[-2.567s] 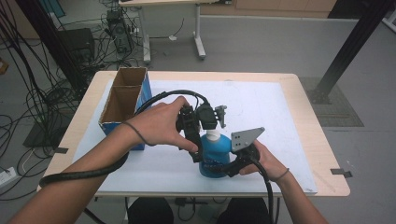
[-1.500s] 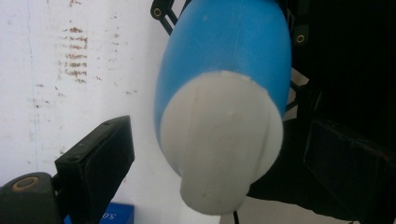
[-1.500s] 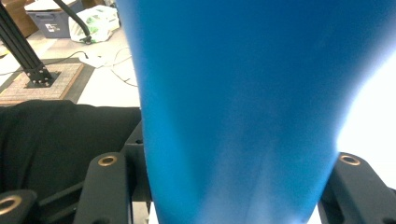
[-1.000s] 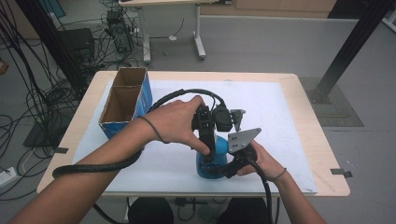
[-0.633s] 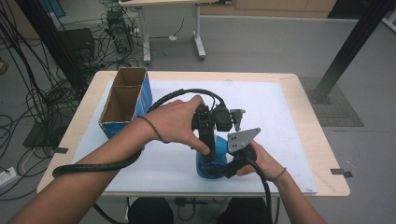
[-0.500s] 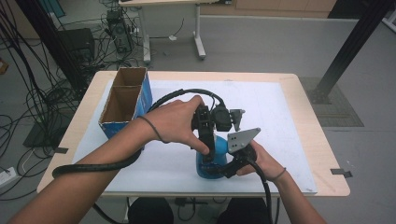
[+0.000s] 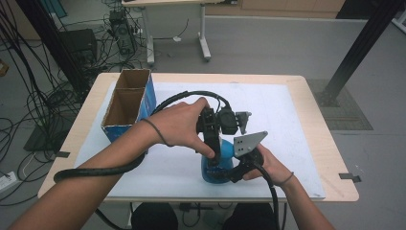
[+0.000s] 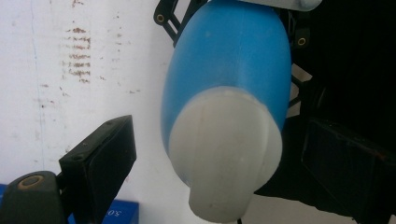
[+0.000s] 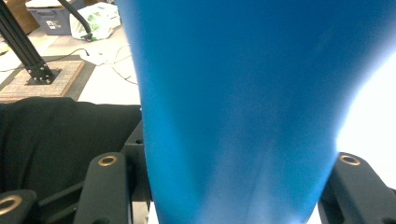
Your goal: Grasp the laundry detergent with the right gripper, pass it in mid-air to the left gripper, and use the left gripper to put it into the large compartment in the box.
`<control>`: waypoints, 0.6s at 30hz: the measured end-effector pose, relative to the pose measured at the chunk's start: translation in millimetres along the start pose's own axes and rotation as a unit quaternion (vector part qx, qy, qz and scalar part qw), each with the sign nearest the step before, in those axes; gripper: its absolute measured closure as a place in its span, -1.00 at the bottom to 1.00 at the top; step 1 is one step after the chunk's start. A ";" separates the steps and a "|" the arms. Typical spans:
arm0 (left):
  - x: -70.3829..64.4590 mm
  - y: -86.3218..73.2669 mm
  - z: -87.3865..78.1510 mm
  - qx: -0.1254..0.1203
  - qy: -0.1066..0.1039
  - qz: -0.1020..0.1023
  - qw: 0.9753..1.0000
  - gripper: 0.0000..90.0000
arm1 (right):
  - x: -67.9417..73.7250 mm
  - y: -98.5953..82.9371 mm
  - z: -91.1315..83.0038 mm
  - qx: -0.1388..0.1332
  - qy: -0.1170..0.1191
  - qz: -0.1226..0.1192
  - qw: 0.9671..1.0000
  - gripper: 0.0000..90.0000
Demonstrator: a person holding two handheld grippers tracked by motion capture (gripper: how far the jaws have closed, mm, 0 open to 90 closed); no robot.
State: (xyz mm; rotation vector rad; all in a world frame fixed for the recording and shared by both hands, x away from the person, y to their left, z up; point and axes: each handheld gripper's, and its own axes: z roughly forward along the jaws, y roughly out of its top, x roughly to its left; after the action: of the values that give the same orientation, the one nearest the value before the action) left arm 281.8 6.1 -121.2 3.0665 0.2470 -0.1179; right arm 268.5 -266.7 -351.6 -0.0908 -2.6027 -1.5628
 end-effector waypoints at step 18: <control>0.5 -0.8 -0.2 0.001 0.001 -0.001 1.000 -0.77 | -0.2 -0.4 0.6 -0.001 -0.001 -0.001 1.000 -0.07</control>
State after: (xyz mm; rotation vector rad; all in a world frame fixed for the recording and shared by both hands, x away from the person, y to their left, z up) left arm 282.2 7.0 -121.0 3.0686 0.2514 -0.1167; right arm 268.7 -266.4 -352.2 -0.0891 -2.6028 -1.5677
